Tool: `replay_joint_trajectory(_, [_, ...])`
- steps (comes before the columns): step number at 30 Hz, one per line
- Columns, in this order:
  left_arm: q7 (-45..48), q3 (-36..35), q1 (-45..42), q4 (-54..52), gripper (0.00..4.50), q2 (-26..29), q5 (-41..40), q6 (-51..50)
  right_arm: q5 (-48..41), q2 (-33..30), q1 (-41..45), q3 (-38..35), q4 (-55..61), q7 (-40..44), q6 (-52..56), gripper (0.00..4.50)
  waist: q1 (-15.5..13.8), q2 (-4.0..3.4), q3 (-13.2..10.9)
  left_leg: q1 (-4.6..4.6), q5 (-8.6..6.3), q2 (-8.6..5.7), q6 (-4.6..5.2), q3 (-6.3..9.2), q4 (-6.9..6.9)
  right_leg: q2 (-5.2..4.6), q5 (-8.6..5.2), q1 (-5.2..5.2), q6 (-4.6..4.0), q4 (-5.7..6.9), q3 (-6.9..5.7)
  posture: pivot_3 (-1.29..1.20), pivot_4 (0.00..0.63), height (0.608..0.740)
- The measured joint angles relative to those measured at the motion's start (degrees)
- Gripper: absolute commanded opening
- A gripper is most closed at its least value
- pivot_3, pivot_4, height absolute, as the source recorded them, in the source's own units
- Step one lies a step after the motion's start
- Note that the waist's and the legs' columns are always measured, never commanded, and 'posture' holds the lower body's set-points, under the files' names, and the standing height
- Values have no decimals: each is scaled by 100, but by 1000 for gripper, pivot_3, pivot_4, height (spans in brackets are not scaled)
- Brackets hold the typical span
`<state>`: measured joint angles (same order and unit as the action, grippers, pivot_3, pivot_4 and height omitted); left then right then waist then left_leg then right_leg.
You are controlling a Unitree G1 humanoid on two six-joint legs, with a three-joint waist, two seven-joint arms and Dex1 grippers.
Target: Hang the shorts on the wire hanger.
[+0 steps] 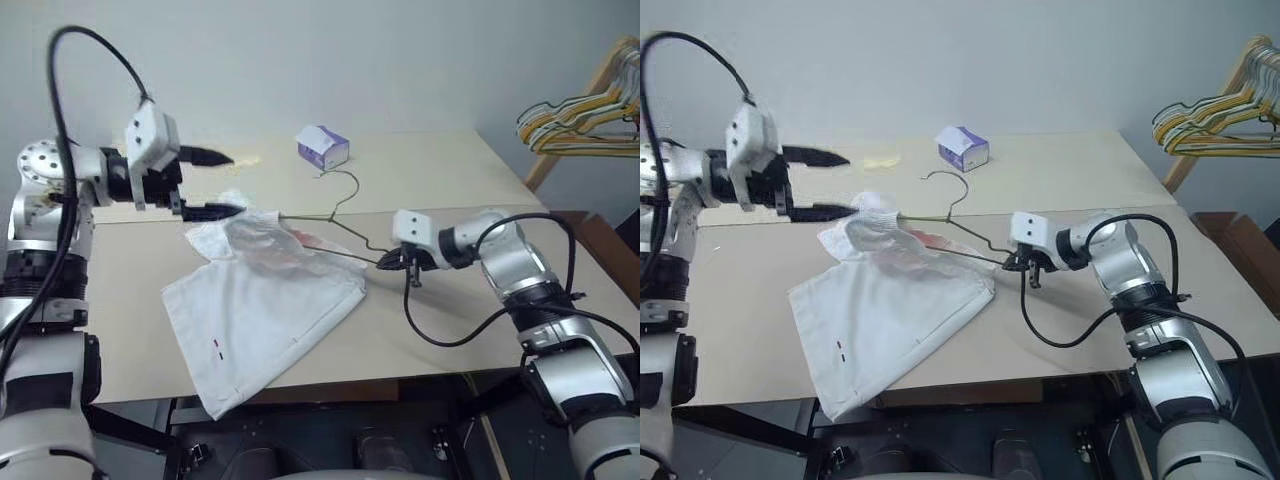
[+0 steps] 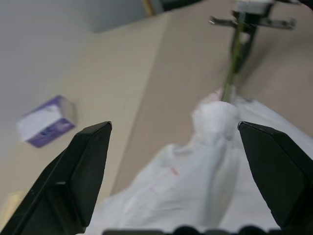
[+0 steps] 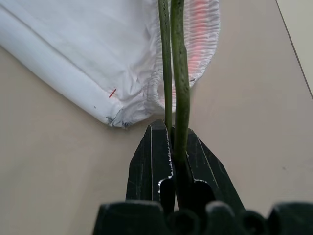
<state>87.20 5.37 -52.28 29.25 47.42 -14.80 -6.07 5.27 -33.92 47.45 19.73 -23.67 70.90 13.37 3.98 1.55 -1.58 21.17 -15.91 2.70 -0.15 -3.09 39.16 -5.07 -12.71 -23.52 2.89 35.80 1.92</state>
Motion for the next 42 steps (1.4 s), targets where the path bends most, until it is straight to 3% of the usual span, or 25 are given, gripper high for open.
replay_joint_trajectory(9, [510,728,-585,731,4468,-83,390,581,148,71,105,179,357,-19,696,0,-5,0,0,20,0,0,1,-2,2,-1,0,-27,0,9,5,-14,0,740])
replay_joint_trajectory(13, [511,948,-802,1227,3640,-238,708,774,159,44,101,213,583,16,842,0,3,0,0,47,1,-1,1,-5,9,0,0,-61,0,22,12,-18,0,740])
replay_joint_trajectory(24, [513,1025,-1041,2032,36,-593,1070,991,129,36,100,221,1009,114,1211,0,22,0,0,65,0,0,2,-3,19,0,0,-71,1,25,9,-34,0,740])
replay_joint_trajectory(32, [490,1024,-1040,2051,36,-613,1121,1146,248,25,35,249,1010,-145,921,0,17,0,0,67,0,0,2,-2,20,-1,0,-72,1,26,9,-23,0,740])
replay_joint_trajectory(36, [300,955,-1037,2139,0,-612,1280,1423,303,53,-75,249,995,-382,463,1054,20,0,0,67,0,0,2,-3,21,-1,0,-73,1,26,10,-23,0,740])
replay_joint_trajectory(42, [95,721,-1039,2274,0,-578,1308,1502,234,136,-54,-96,881,-994,664,3084,18,0,0,69,0,0,2,-3,22,-1,1,-73,1,28,9,-31,0,740])
